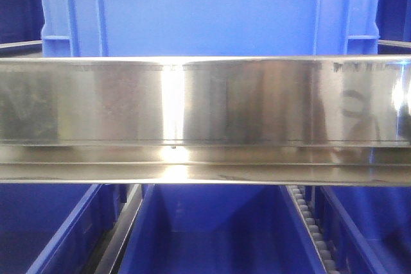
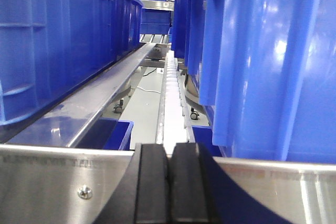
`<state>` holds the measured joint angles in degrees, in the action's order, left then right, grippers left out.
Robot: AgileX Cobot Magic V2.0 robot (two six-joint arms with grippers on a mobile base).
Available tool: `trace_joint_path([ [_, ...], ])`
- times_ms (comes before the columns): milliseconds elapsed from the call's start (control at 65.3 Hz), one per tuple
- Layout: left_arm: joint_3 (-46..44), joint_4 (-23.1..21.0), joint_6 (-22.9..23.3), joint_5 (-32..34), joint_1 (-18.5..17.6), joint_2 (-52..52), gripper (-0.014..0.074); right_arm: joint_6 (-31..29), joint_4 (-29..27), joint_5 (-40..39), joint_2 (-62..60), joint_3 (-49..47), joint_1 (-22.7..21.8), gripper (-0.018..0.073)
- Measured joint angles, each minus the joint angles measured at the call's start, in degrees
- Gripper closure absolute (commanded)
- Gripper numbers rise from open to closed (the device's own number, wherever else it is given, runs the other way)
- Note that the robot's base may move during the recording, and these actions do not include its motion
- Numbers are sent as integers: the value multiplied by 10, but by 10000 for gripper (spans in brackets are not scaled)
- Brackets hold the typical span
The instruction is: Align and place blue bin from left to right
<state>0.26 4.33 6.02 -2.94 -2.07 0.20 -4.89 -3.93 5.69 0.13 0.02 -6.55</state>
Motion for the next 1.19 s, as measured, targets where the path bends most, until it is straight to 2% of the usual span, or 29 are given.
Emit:
trace_joint_path([
  [643, 0, 0, 0, 0, 0, 0, 708, 0, 0, -1, 0, 0, 0, 627],
  [873, 0, 0, 0, 23, 0, 0, 708, 0, 0, -6, 0, 0, 0, 627],
  [1026, 0, 0, 0, 50, 0, 0, 708, 0, 0, -25, 0, 0, 0, 627],
  [1195, -8, 0, 0, 62, 0, 0, 708, 0, 0, -94, 0, 0, 0, 627],
])
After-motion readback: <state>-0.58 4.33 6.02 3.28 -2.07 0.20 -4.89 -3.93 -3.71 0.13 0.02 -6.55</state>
